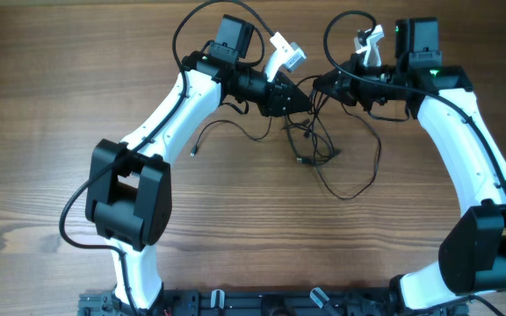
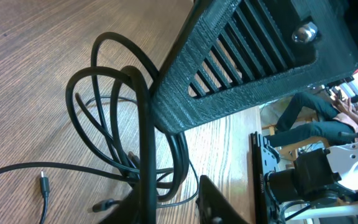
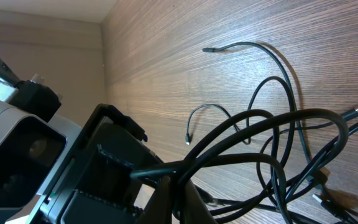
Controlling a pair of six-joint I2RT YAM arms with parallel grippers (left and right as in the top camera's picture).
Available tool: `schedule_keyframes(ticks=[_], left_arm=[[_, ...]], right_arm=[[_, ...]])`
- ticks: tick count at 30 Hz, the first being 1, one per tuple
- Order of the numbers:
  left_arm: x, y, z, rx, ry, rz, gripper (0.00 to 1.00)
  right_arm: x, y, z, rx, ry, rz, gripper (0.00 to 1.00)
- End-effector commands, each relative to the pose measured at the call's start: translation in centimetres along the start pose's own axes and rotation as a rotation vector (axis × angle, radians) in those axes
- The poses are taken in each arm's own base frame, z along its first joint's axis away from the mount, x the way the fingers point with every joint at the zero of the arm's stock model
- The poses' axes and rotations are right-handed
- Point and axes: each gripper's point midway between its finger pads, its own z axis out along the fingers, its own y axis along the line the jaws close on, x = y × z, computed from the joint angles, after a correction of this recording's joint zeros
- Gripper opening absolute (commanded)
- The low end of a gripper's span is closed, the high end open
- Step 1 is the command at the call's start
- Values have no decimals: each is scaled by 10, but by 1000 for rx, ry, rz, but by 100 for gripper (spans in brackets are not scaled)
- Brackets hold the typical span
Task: Untangle cables
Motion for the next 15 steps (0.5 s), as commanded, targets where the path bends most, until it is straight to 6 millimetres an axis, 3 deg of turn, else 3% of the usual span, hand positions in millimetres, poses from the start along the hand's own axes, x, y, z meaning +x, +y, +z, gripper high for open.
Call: schedule_keyframes(ticks=[1, 6, 12, 15], left_arm=[[0, -3, 5, 29, 1, 10, 20], [0, -3, 5, 28, 1, 11, 4], [1, 1, 4, 7, 4, 9, 4], [2, 7, -3, -10, 0, -5, 4]], right_arm=[[2, 8, 1, -28, 13, -18, 4], [2, 8, 1, -28, 13, -18, 4], [1, 7, 1, -27, 12, -23, 5], [1, 2, -4, -24, 15, -68, 19]])
